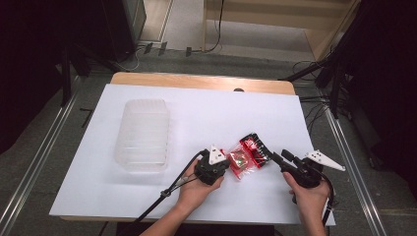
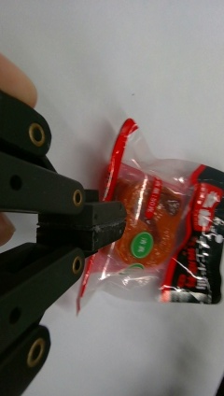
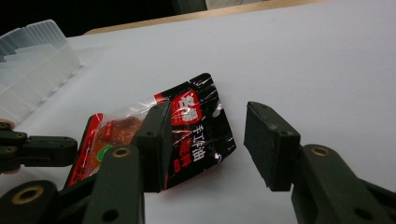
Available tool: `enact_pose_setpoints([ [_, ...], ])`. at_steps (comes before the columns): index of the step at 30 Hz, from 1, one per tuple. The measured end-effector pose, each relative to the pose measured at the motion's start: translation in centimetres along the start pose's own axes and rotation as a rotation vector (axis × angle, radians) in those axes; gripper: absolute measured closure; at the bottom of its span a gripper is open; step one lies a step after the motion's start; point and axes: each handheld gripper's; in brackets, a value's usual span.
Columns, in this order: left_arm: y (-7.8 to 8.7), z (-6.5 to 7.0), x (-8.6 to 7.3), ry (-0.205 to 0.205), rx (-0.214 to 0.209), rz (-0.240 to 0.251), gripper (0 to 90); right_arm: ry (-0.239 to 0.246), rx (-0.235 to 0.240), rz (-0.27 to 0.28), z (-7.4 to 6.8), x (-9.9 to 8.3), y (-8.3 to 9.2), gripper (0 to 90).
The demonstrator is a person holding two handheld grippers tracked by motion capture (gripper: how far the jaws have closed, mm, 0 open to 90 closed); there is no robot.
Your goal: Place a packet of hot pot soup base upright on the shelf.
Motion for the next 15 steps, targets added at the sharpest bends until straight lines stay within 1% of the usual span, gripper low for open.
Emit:
enact_pose_setpoints([
  [2,-0.12,0.0,-0.02,0.003,0.002,-0.005,90.0,0.003,-0.003,0.012,0.1,-0.11,0.02,53.9],
  [4,-0.16,-0.08,-0.03,0.011,0.002,-0.014,90.0,0.0,-0.001,0.005,0.1,-0.2,0.07,54.1],
  [5,-0.03,-0.09,-0.01,0.013,0.004,-0.006,90.0,0.0,-0.001,0.005,0.1,-0.2,0.07,54.1],
  [7,0.31,-0.07,0.05,0.018,0.0,0.027,90.0,0.008,-0.004,0.008,0.07,-0.26,0.05,51.8],
  [8,0.66,-0.05,0.33,0.025,-0.002,0.067,90.0,0.009,-0.005,0.013,0.0,-0.26,0.06,51.9],
  [9,0.72,-0.04,0.49,0.031,-0.003,0.081,90.0,0.005,-0.007,0.015,-0.05,-0.25,0.08,52.0],
  [11,0.54,-0.07,0.7,0.029,-0.002,0.079,90.0,0.001,-0.008,0.018,-0.06,-0.22,0.04,52.0],
  [13,0.15,-0.1,0.58,0.008,0.004,0.055,89.4,-0.004,-0.011,0.013,-0.04,-0.25,0.01,51.7],
  [15,-0.22,-0.22,0.27,0.002,0.001,0.024,89.4,-0.005,-0.01,0.003,0.0,-0.35,-0.02,51.3],
])
Point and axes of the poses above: each handheld gripper's, and its own axes: y roughly backward along the jaws, x roughly out of its top, z roughly to its right, and after that the axes turned 6 degrees about -x, right-handed
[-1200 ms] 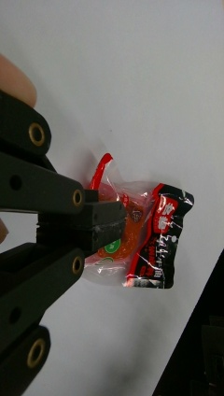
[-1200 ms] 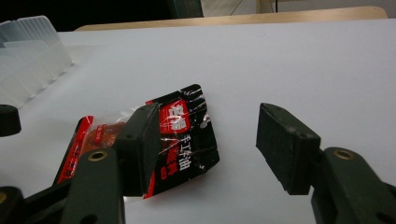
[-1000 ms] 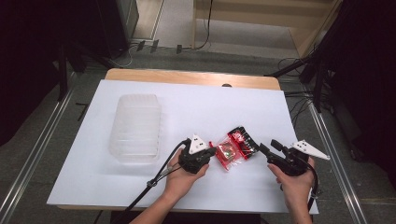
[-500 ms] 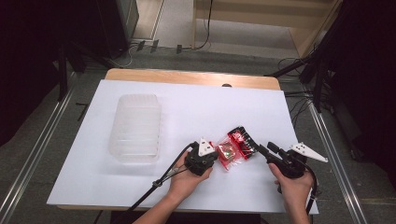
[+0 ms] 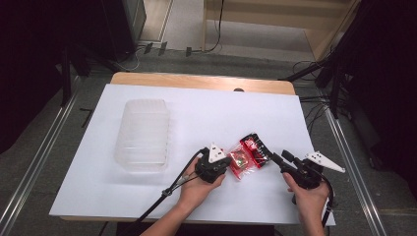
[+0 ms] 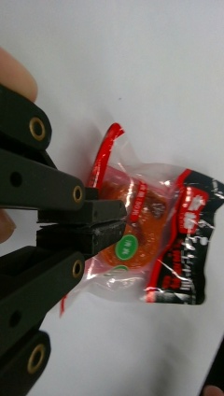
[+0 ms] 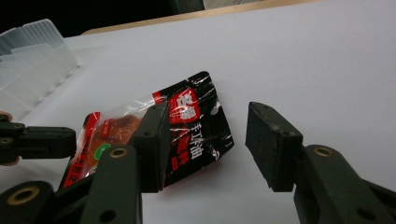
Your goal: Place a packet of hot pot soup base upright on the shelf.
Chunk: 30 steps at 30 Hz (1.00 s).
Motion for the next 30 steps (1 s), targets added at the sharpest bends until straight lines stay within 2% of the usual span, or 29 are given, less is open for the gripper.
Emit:
enact_pose_setpoints([
  [4,-0.3,0.2,-0.2,-0.01,0.005,-0.043,90.0,-0.006,0.005,-0.013,0.2,-0.3,-0.1,50.1],
  [6,-0.3,0.1,-0.3,-0.006,0.003,-0.046,90.0,-0.019,0.009,-0.016,0.2,-0.4,-0.1,49.1],
  [10,0.1,0.1,-0.3,0.01,0.0,-0.004,90.0,-0.017,0.011,-0.014,0.1,-0.3,0.1,48.5],
  [18,-0.3,-0.2,-0.4,0.038,-0.007,-0.054,90.0,-0.027,0.013,-0.022,0.1,-0.5,-0.1,47.6],
  [19,-0.4,-0.3,-0.3,0.047,-0.012,-0.073,90.0,-0.037,0.023,-0.026,-0.1,-0.5,-0.1,46.9],
  [26,-0.5,-0.3,-0.3,0.036,-0.007,-0.076,90.0,-0.046,0.071,-0.011,-0.6,-0.5,-0.1,44.6],
  [27,-0.5,-0.3,-0.3,0.037,-0.007,-0.075,90.0,-0.048,0.096,-0.013,-1.0,-0.5,-0.3,44.2],
  [30,-0.5,-0.2,-0.3,0.034,-0.004,-0.075,90.0,-0.049,0.112,-0.018,-1.5,-0.5,-0.6,44.1],
])
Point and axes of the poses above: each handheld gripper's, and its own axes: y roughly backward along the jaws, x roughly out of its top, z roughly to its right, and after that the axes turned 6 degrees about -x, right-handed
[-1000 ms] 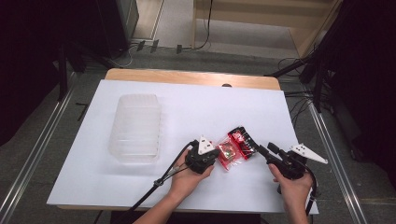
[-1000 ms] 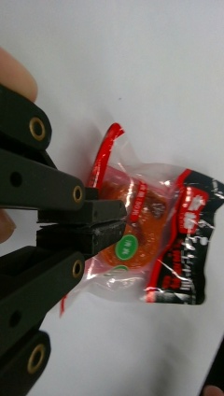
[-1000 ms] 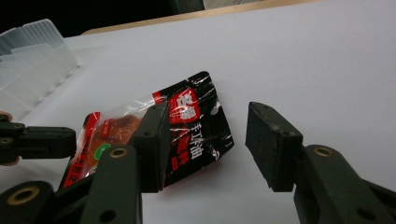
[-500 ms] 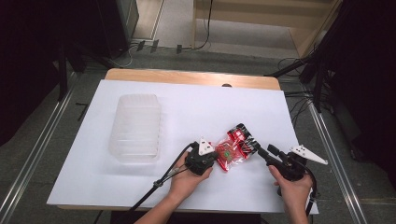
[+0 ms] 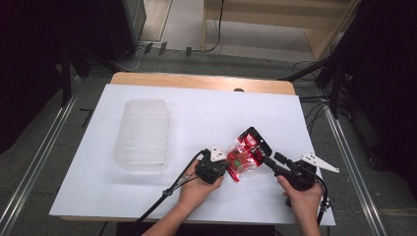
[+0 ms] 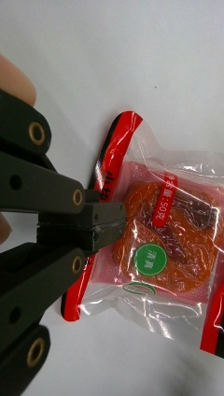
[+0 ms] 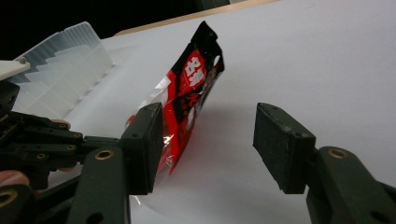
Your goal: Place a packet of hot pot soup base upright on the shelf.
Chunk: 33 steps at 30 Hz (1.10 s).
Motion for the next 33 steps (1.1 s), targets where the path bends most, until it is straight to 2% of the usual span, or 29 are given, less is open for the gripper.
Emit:
enact_pose_setpoints([
  [4,0.0,0.1,0.0,-0.001,0.006,-0.002,90.0,0.002,0.011,-0.007,-0.4,0.0,-0.5,44.6],
  [12,0.0,0.1,0.0,-0.003,0.008,-0.001,90.0,-0.047,0.015,-0.022,-1.3,0.0,-2.0,52.0],
  [16,0.0,0.1,0.0,-0.004,0.01,-0.002,90.0,-0.049,0.005,-0.033,-1.7,-0.2,-3.0,58.8],
  [17,0.0,0.1,0.0,-0.005,0.011,-0.002,90.0,-0.071,-0.014,-0.044,-1.8,-0.2,-3.5,61.6],
  [20,0.0,0.1,0.0,-0.004,0.009,-0.002,90.0,-0.098,-0.027,-0.052,-1.6,-0.3,-3.8,64.9],
  [21,0.0,0.1,0.0,-0.005,0.011,-0.001,90.0,-0.119,-0.036,-0.062,-1.6,-0.3,-4.0,70.3],
  [23,0.0,0.1,0.0,-0.006,0.009,0.001,90.0,-0.126,-0.033,-0.066,-1.6,-0.3,-4.0,72.4],
  [24,0.0,0.1,0.0,-0.006,0.009,0.002,90.0,-0.136,-0.029,-0.069,-1.6,-0.3,-4.1,76.8],
  [25,0.0,0.1,0.0,-0.005,0.01,0.002,90.0,-0.132,-0.021,-0.066,-1.7,-0.3,-4.0,85.4],
  [28,0.0,0.1,0.0,-0.002,0.018,0.001,90.0,-0.112,-0.019,-0.059,-2.0,-0.3,-3.9,90.0],
  [31,0.1,0.0,0.0,0.005,0.014,0.013,90.0,-0.071,-0.013,-0.041,-2.5,-0.2,-3.7,90.0],
  [32,0.2,0.0,0.0,0.004,0.014,0.021,87.5,-0.041,-0.011,-0.029,-2.8,0.0,-3.6,90.0],
  [33,0.3,0.0,0.0,0.002,0.015,0.025,86.6,-0.034,-0.011,-0.026,-2.9,0.0,-3.5,90.0],
])
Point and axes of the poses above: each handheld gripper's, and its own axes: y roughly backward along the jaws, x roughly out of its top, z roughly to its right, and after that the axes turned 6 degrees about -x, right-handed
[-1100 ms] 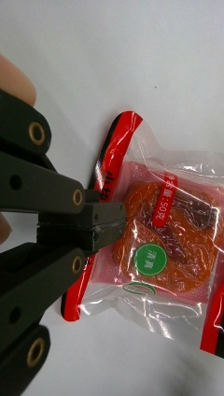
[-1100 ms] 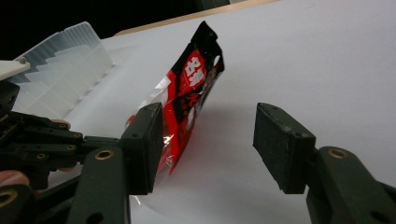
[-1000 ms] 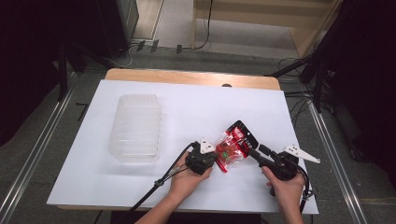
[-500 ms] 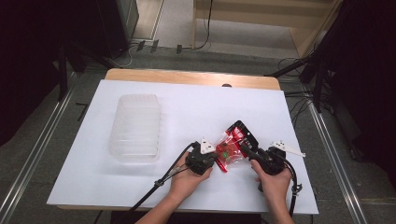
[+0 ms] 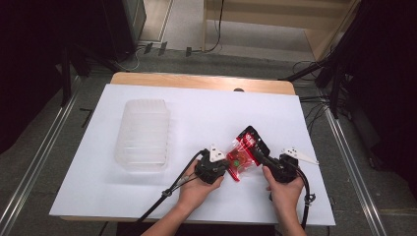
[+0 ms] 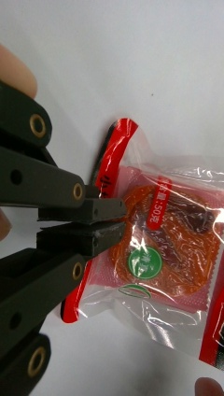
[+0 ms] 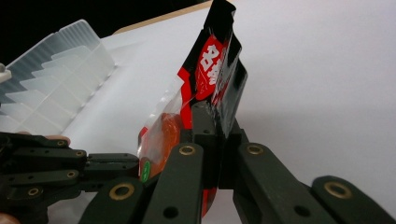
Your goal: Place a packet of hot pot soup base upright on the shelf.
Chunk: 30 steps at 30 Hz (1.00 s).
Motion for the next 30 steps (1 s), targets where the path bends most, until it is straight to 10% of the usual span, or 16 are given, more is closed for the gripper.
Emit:
enact_pose_setpoints([
  [10,4.5,-0.5,0.1,0.026,-0.003,0.138,50.1,0.06,0.013,0.019,-0.6,0.2,0.3,90.0],
  [20,10.1,-0.9,-0.8,0.053,0.095,0.244,13.3,0.115,0.019,0.031,-1.3,0.5,0.6,90.0],
  [30,14.0,-2.2,-2.3,0.073,0.125,0.294,4.3,0.146,0.028,0.029,-1.6,0.8,0.9,90.0],
])
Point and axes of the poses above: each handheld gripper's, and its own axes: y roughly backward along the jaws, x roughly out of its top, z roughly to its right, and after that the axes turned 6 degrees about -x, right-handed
